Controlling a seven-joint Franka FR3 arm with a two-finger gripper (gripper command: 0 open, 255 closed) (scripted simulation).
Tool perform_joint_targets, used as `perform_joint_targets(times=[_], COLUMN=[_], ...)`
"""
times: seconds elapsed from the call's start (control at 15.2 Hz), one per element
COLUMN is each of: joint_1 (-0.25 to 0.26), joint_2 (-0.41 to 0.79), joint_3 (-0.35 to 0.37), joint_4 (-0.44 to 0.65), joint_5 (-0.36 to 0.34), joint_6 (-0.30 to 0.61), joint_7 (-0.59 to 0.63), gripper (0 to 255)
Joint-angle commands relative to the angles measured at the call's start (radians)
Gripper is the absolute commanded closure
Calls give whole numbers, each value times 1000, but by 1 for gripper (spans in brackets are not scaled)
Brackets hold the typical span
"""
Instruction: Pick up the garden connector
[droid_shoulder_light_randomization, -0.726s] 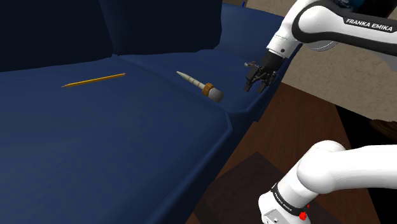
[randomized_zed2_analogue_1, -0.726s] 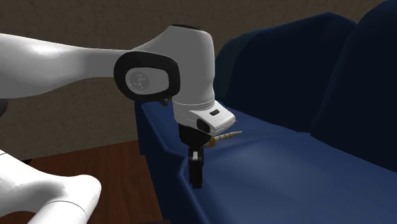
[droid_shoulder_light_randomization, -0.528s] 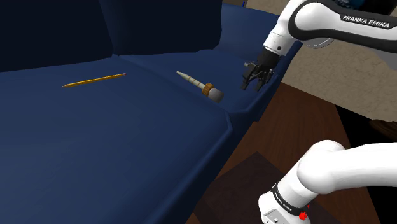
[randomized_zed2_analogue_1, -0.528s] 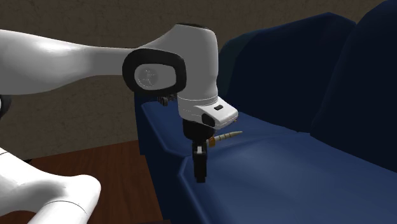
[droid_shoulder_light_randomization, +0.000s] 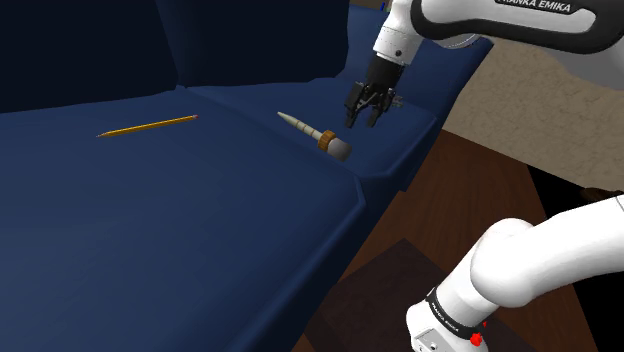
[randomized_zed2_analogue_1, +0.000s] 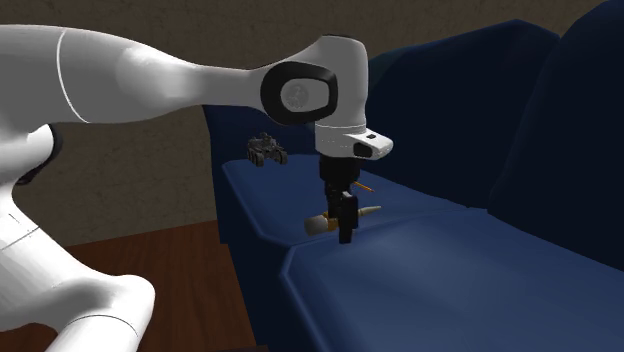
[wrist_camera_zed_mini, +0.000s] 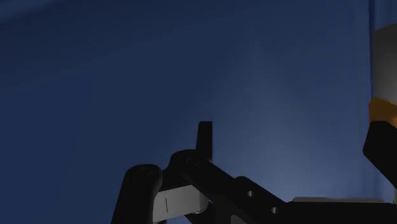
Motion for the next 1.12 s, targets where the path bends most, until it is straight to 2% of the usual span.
perform_joint_targets(times=[0.0, 0.53, 1.06], joint_1=[16, 80, 82], joint_2=[64, 328, 311], joint_3=[34, 167, 167], joint_4=[64, 361, 241], joint_5=[-11, -101, -97], joint_6=[-3, -62, 42], joint_7=[11, 72, 70], gripper=[0, 0, 0])
